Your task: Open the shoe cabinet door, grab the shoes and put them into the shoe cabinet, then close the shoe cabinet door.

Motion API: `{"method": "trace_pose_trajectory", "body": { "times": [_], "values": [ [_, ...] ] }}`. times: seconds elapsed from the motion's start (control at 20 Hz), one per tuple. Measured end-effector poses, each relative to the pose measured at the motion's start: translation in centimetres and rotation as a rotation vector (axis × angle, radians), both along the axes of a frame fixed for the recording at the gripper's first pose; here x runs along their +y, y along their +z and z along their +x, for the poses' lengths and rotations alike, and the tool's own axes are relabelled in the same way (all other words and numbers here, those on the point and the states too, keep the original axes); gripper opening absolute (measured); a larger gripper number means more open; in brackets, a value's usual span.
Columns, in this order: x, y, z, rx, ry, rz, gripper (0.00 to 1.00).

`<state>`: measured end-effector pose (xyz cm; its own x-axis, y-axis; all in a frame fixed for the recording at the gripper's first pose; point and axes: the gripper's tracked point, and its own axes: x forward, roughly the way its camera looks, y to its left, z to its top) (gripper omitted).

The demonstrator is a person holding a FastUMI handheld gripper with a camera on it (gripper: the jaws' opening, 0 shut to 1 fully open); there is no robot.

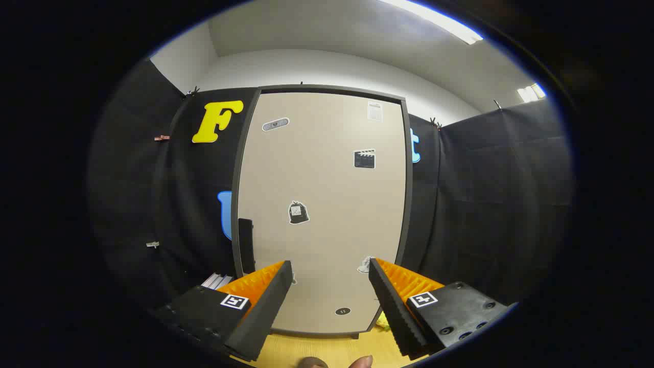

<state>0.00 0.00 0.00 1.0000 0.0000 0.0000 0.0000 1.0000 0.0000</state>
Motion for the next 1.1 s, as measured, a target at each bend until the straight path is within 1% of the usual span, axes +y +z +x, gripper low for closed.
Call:
{"method": "trace_pose_trajectory", "body": {
  "times": [0.75, 1.1],
  "values": [
    [-0.39, -0.37, 0.37, 0.009, -0.022, 0.011, 0.98],
    [0.45, -0.49, 0.37, 0.012, -0.007, 0.009, 0.98]
  ]
}}
